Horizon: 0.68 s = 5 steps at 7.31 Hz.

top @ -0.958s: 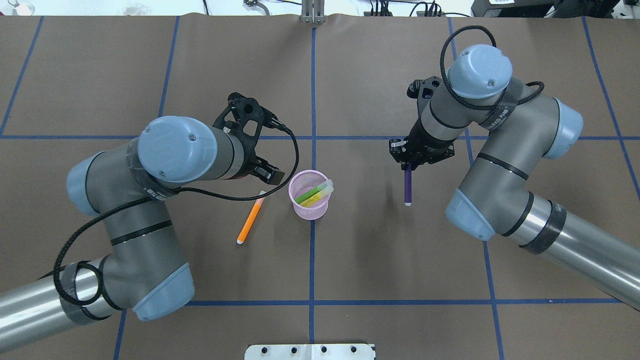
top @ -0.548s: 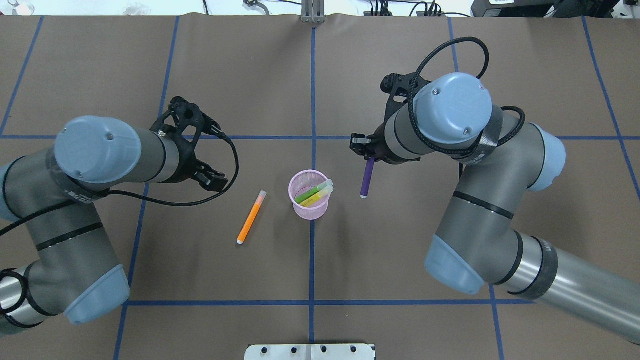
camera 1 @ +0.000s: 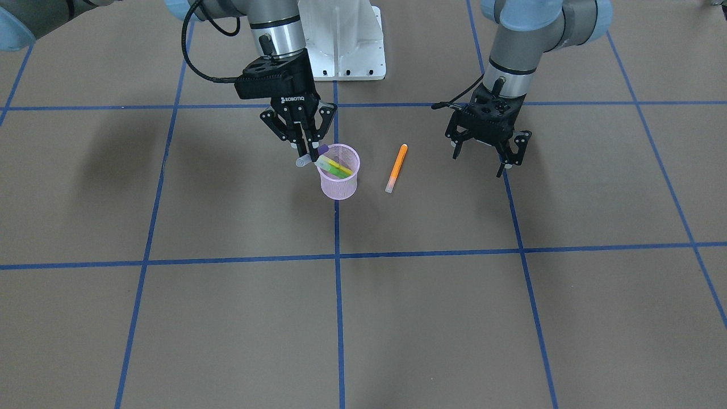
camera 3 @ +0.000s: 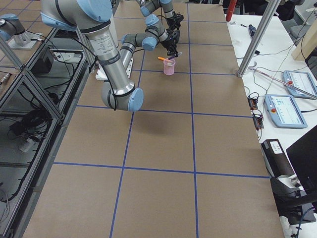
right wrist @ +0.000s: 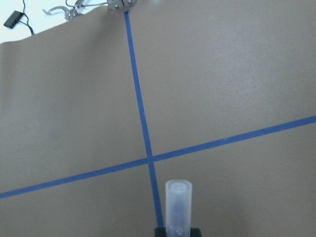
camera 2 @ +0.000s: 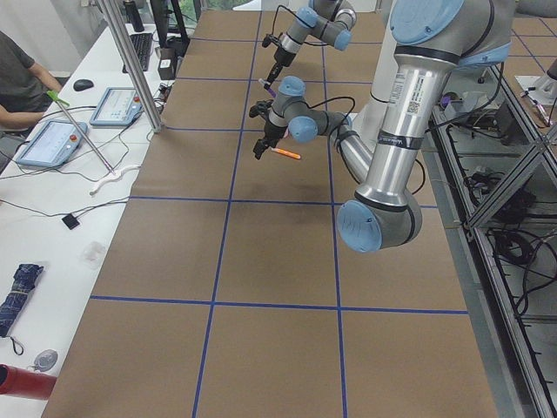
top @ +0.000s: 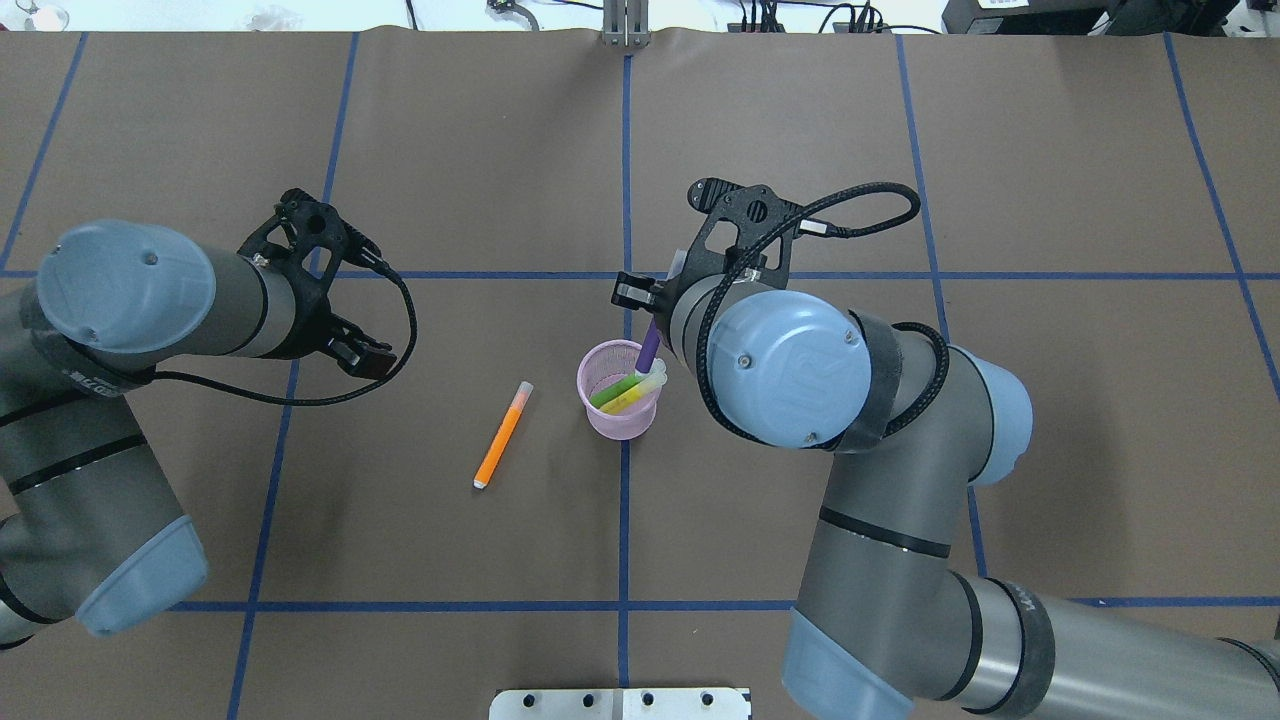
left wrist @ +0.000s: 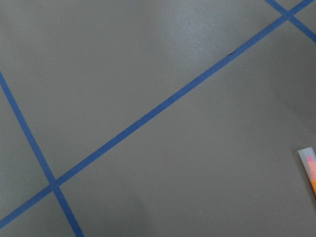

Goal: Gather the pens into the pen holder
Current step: 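Carry the purple marker to the cup and drop it in with the right gripper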

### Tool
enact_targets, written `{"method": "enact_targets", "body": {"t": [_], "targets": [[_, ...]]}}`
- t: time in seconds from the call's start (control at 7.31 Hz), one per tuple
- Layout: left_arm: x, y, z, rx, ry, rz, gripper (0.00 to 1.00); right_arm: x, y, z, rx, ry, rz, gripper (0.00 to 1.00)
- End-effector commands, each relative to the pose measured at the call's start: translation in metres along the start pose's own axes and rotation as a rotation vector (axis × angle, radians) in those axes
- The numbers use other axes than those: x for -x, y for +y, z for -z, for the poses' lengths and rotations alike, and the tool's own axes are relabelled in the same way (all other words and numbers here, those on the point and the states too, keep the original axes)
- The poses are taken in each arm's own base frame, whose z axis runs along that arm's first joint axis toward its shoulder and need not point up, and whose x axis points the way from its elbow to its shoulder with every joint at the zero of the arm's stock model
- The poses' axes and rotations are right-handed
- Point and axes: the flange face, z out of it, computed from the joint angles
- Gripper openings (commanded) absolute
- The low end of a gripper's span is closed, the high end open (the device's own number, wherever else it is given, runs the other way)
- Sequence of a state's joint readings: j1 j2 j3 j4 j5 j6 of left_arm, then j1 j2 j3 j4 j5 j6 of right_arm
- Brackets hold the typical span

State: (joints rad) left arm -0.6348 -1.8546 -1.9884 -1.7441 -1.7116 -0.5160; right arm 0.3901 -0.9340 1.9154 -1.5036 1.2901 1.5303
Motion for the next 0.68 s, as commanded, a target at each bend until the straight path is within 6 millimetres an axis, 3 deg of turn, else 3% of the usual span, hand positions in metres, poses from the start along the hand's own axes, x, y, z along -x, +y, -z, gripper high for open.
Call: {"method": "enact_targets", "body": {"t": [0.0,0.14,0.55], "targets": [[0.005,0.000,-0.001,0.002,-0.008,0.005,0.99,0.007,0.042,-0.007,-0.074,0.005,0.005,0.00],[0.005,0.000,-0.001,0.002,-0.008,0.005,0.99,0.002,0.054,-0.011,-0.064,0.006,0.018,0.00],[0.005,-0.001,-0.001,0.002,-0.008,0.005,0.99,0.004,0.056,-0.017,-0.064,0.012,0.029,0.00]]}}
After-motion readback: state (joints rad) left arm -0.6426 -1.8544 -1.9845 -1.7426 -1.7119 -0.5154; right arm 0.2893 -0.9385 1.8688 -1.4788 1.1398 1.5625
